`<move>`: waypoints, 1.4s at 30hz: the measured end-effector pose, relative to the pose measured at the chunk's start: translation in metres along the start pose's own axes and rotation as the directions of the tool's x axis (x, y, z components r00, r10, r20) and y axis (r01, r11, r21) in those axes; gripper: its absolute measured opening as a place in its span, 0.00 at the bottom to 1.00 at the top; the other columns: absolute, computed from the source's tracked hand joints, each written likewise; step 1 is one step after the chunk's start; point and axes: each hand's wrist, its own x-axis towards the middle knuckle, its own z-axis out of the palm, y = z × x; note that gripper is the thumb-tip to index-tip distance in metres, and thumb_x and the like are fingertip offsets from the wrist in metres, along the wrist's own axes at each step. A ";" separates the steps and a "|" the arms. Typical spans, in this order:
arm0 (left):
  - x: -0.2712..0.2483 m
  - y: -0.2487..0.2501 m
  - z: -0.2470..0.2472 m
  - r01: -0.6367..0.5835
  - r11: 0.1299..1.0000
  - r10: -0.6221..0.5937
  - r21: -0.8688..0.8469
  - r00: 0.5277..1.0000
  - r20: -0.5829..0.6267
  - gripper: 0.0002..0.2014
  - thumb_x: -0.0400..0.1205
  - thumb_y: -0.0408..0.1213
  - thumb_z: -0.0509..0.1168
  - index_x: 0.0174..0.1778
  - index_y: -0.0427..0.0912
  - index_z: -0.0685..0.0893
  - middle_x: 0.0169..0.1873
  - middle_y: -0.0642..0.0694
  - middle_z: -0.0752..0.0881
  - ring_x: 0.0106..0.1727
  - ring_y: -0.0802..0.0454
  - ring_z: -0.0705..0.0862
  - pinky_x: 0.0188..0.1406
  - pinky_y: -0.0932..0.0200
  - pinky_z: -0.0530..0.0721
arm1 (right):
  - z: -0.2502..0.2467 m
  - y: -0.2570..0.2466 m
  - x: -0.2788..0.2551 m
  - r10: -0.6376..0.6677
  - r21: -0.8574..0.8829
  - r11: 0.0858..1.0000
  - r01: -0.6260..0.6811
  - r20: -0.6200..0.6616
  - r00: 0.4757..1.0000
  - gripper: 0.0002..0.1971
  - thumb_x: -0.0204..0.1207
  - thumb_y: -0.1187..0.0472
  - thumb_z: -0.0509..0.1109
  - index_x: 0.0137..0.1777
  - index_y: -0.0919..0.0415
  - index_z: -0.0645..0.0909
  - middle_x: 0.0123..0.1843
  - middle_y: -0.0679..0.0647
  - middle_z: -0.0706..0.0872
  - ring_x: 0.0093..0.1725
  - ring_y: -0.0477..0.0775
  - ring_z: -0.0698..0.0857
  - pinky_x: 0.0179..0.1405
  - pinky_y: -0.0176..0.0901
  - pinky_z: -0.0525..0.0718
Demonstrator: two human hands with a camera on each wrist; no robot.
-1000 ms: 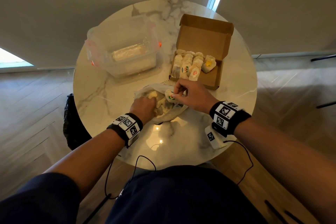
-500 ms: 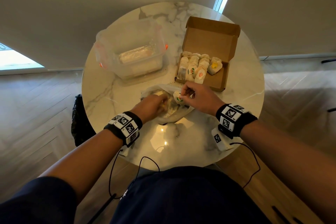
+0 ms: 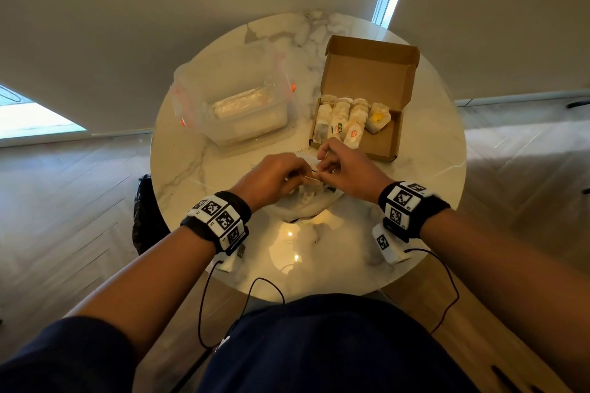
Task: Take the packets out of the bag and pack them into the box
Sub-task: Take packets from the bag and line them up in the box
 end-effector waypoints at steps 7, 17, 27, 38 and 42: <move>0.003 0.003 -0.007 0.040 0.999 -0.041 -0.015 0.998 -0.040 0.07 0.84 0.39 0.69 0.57 0.45 0.86 0.48 0.49 0.87 0.45 0.54 0.85 0.48 0.52 0.86 | -0.006 -0.010 0.000 -0.013 0.018 1.000 0.013 -0.020 1.000 0.15 0.76 0.63 0.78 0.56 0.59 0.74 0.46 0.48 0.92 0.45 0.39 0.89 0.44 0.28 0.83; 0.025 0.013 -0.016 0.046 0.996 -0.054 -0.078 0.993 -0.106 0.08 0.84 0.42 0.69 0.55 0.48 0.79 0.42 0.56 0.84 0.41 0.61 0.82 0.43 0.61 0.83 | -0.016 -0.008 -0.005 -0.010 0.023 1.000 0.011 -0.055 0.998 0.16 0.75 0.59 0.78 0.60 0.52 0.78 0.48 0.46 0.91 0.45 0.46 0.89 0.45 0.42 0.87; 0.040 0.018 0.001 0.207 0.974 -0.203 -0.096 0.978 0.057 0.12 0.79 0.39 0.69 0.57 0.50 0.78 0.48 0.52 0.84 0.45 0.57 0.83 0.44 0.60 0.82 | -0.035 -0.003 -0.010 -0.054 -0.035 0.998 0.048 -0.195 0.979 0.12 0.76 0.60 0.78 0.57 0.61 0.83 0.43 0.51 0.91 0.42 0.48 0.89 0.46 0.49 0.88; 0.012 -0.014 0.038 0.230 0.958 -0.267 0.174 0.934 0.239 0.05 0.84 0.34 0.65 0.48 0.42 0.86 0.40 0.54 0.83 0.41 0.53 0.80 0.41 0.58 0.73 | -0.040 0.002 -0.014 -0.006 -0.048 0.999 -0.004 -0.203 0.979 0.11 0.76 0.60 0.78 0.56 0.56 0.84 0.42 0.43 0.87 0.43 0.35 0.86 0.41 0.27 0.83; 0.003 -0.025 0.031 0.277 0.948 -0.306 0.155 0.925 0.224 0.05 0.84 0.36 0.65 0.46 0.44 0.85 0.38 0.50 0.84 0.41 0.50 0.82 0.42 0.55 0.78 | -0.043 0.003 -0.012 0.041 -0.028 0.998 -0.049 -0.214 0.976 0.11 0.75 0.59 0.79 0.55 0.54 0.84 0.44 0.45 0.88 0.47 0.38 0.87 0.48 0.34 0.87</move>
